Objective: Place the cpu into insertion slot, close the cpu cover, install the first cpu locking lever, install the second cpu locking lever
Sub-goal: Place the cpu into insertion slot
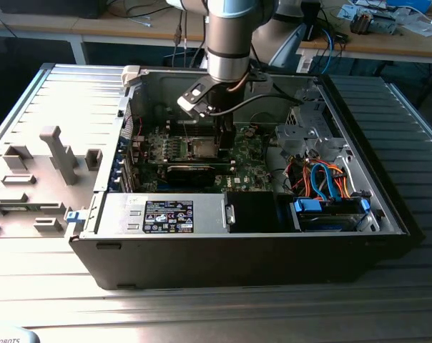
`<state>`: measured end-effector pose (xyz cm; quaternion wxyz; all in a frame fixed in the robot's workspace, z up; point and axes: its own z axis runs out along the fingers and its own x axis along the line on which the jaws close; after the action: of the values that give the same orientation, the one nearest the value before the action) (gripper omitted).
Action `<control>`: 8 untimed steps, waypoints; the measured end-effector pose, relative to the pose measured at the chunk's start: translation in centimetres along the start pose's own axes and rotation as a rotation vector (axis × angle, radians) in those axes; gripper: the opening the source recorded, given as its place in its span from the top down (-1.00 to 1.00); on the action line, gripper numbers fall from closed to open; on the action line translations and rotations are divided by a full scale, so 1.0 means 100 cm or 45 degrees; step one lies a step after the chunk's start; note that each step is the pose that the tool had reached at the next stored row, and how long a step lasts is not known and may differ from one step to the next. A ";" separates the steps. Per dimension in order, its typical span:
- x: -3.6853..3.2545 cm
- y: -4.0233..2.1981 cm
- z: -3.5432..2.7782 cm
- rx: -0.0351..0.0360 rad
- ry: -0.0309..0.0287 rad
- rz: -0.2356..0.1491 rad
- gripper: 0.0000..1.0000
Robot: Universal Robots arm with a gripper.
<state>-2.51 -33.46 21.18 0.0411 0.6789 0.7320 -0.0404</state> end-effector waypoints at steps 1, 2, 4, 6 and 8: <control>-0.0003 0.0045 0.0000 0.0053 0.0004 -0.001 -0.08; -0.0005 0.0059 0.0000 0.0073 0.0003 -0.001 -0.08; -0.0003 0.0050 0.0000 0.0073 0.0005 -0.001 -0.08; 0.0001 -0.0017 -0.0001 0.0068 -0.0001 -0.001 -0.08; 0.0003 -0.0037 -0.0001 0.0067 0.0004 -0.002 -0.08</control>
<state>-2.88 -33.45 21.19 0.0392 0.6784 0.7324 -0.0423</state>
